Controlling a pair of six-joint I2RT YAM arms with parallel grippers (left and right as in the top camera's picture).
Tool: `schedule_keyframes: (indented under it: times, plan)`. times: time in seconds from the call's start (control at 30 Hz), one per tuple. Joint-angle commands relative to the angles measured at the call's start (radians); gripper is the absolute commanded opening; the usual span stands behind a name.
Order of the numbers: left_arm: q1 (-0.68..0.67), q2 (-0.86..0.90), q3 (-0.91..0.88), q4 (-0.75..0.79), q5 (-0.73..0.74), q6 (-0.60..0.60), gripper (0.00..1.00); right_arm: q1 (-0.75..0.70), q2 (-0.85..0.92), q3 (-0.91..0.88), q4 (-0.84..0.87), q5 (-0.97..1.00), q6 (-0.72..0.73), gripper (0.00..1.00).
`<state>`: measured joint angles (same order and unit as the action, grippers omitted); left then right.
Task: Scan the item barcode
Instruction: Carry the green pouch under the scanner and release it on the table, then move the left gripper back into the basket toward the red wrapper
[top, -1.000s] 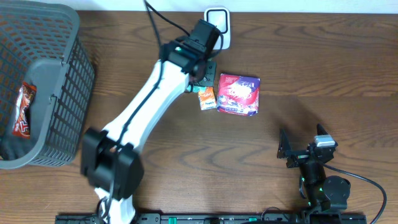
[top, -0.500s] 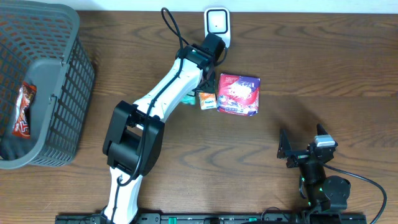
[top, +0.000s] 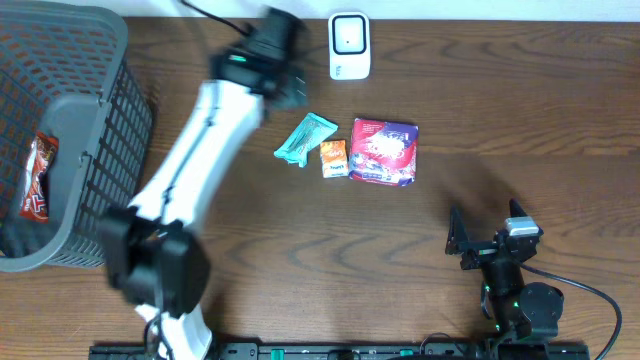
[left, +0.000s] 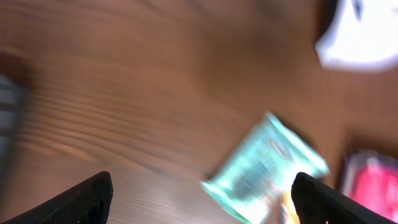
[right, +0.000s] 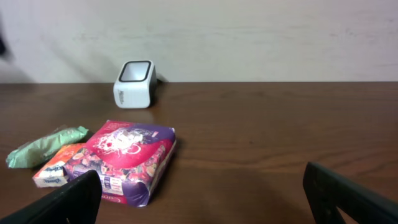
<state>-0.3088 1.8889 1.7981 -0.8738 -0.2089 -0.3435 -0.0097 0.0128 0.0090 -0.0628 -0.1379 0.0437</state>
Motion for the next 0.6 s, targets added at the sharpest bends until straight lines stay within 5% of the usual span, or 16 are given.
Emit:
schedule_keyframes:
  times: [0.0,0.37,0.57]
  plan:
    - [0.136,-0.095,0.033,-0.003,-0.116,-0.006,0.92,-0.003,-0.004,-0.003,-0.002,-0.003,-0.007,0.99]
    - [0.61,-0.183,0.031,0.012,-0.107,-0.006,0.91,-0.003,-0.004,-0.003,-0.002,-0.003,-0.007,0.99]
    - [0.755,-0.156,0.012,0.018,0.185,-0.006,0.91,-0.003,-0.004,-0.003,-0.002,-0.003,-0.007,0.99]
